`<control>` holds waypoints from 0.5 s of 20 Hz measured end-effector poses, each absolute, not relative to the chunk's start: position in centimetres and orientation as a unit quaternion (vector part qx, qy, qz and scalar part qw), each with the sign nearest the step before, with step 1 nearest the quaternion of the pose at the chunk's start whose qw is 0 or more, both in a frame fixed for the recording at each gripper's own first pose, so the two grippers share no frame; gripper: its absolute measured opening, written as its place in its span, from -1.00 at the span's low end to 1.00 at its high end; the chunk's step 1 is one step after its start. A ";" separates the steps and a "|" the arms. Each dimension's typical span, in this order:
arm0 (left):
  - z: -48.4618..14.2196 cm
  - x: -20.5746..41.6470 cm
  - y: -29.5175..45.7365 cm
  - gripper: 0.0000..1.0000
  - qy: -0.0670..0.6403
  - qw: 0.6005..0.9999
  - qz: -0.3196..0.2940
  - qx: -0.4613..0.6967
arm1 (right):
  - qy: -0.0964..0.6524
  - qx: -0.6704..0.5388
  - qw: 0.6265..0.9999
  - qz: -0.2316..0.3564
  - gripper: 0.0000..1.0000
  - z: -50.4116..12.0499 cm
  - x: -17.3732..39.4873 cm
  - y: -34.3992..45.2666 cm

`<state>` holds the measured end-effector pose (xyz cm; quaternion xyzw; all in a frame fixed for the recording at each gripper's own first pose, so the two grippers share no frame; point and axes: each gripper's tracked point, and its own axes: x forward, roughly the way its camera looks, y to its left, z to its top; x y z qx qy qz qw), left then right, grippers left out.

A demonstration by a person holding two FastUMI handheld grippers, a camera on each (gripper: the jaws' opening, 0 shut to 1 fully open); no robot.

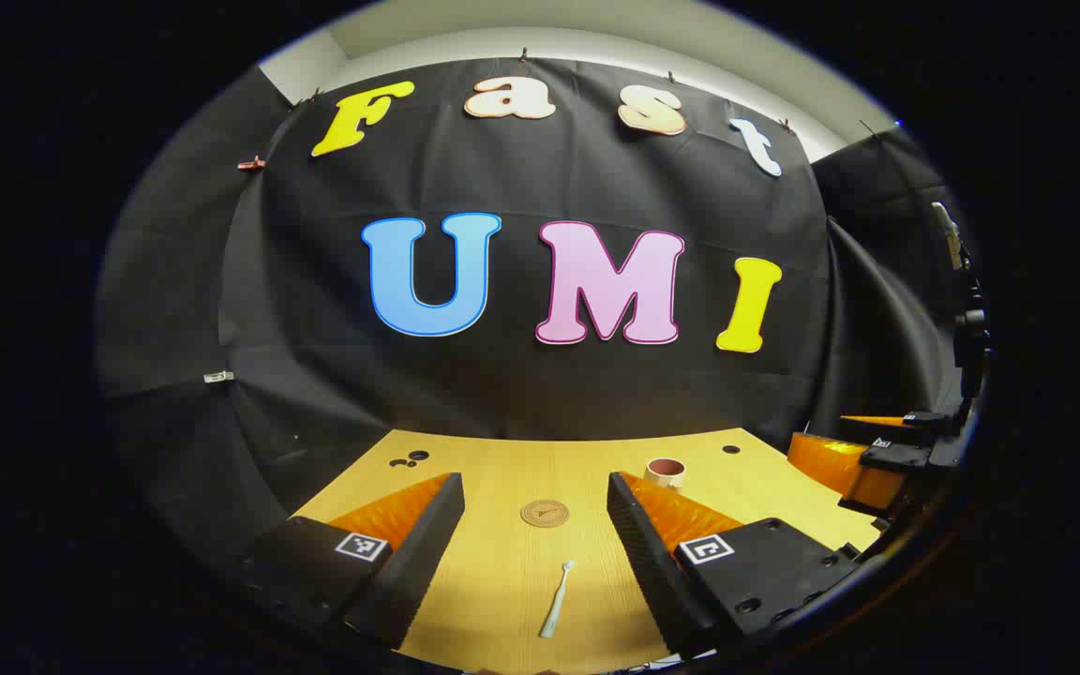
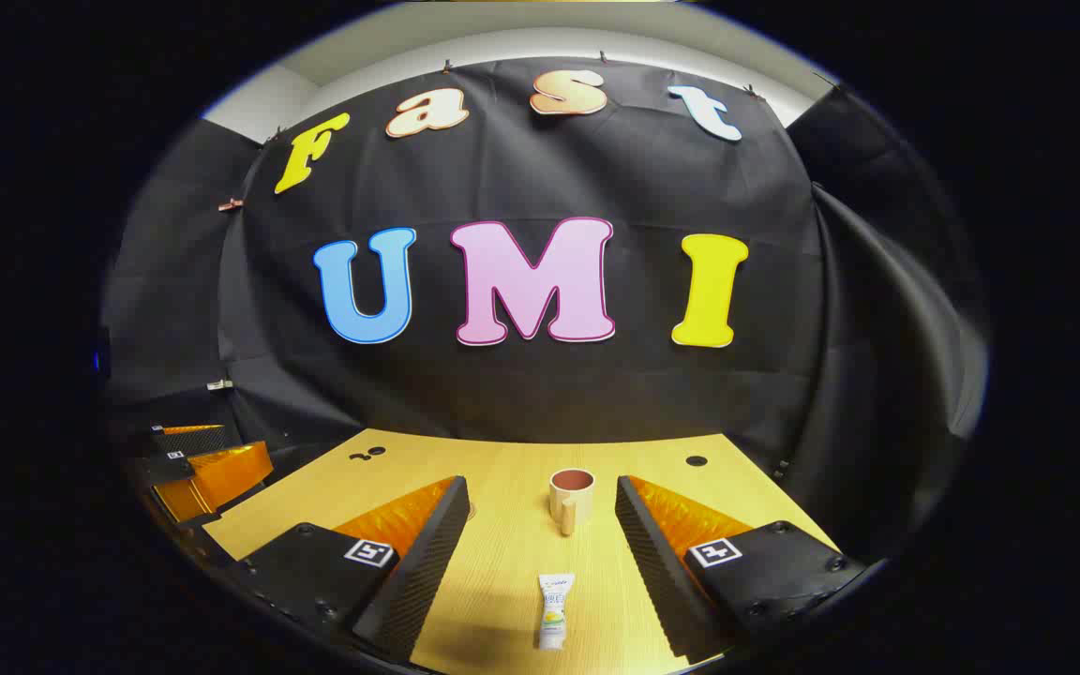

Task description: Put the toothbrush and toothpaste on the desktop into the cup, then pick up the cup and place it on the coaster on the desktop.

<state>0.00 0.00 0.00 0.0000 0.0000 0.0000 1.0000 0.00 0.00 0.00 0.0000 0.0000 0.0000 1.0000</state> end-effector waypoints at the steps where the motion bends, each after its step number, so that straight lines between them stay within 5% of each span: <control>1: -0.1 0.2 0.0 0.94 0.001 1.000 0.001 0.003 | 0.003 0.001 1.000 -0.002 0.94 0.0 0.1 -0.2; 10: -0.8 0.2 -0.4 0.94 0.014 1.000 0.000 0.003 | 0.022 -0.009 1.000 0.004 0.94 -0.9 -0.2 -0.4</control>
